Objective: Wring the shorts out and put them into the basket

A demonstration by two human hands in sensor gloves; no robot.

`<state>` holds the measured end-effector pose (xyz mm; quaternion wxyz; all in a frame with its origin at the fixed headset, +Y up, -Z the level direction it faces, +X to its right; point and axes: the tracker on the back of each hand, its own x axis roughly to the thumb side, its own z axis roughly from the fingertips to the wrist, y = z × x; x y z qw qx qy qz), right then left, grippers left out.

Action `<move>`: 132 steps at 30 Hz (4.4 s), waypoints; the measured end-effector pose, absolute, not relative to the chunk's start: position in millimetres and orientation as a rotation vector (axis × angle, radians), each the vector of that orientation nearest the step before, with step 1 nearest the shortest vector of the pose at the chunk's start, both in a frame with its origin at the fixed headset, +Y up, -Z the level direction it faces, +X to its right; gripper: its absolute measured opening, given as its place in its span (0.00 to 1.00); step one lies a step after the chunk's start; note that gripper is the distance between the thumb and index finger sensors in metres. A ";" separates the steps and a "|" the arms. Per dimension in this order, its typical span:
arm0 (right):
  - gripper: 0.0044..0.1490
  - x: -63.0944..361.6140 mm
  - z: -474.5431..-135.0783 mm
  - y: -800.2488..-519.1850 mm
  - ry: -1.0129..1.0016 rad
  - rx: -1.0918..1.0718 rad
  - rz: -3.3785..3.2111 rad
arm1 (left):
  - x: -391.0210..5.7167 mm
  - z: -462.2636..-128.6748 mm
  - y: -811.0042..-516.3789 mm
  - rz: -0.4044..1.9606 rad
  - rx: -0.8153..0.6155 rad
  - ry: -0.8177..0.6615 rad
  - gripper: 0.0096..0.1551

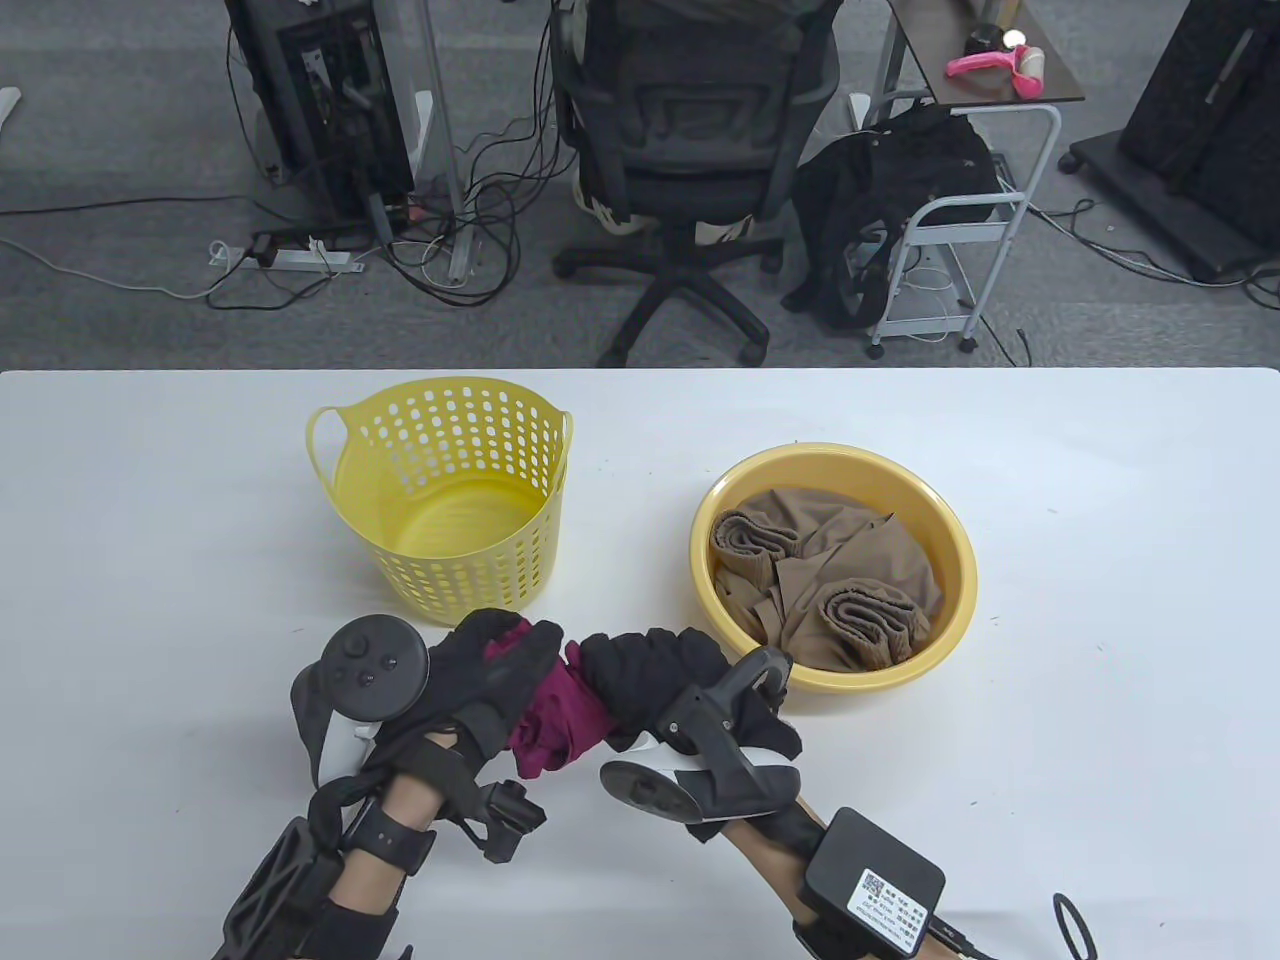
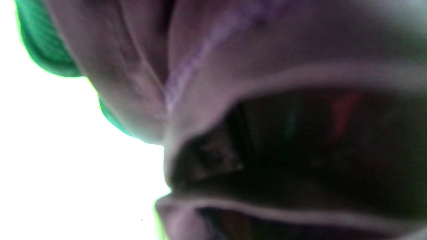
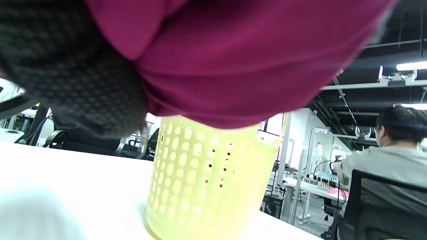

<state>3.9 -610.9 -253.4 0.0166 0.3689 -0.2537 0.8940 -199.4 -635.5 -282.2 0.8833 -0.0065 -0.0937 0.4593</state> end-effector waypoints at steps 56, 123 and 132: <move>0.56 33.9 -309.6 -652.8 0.615 0.829 1.924 | -194.4 -256.5 -596.2 0.947 0.275 -0.771 0.35; 0.67 92.3 -269.9 -684.4 -0.083 0.607 2.803 | -228.1 -273.5 -528.6 0.691 0.380 -0.550 0.37; 0.67 94.7 -269.3 -683.2 -0.112 0.600 2.799 | -233.9 -284.4 -500.5 0.652 0.431 -0.511 0.37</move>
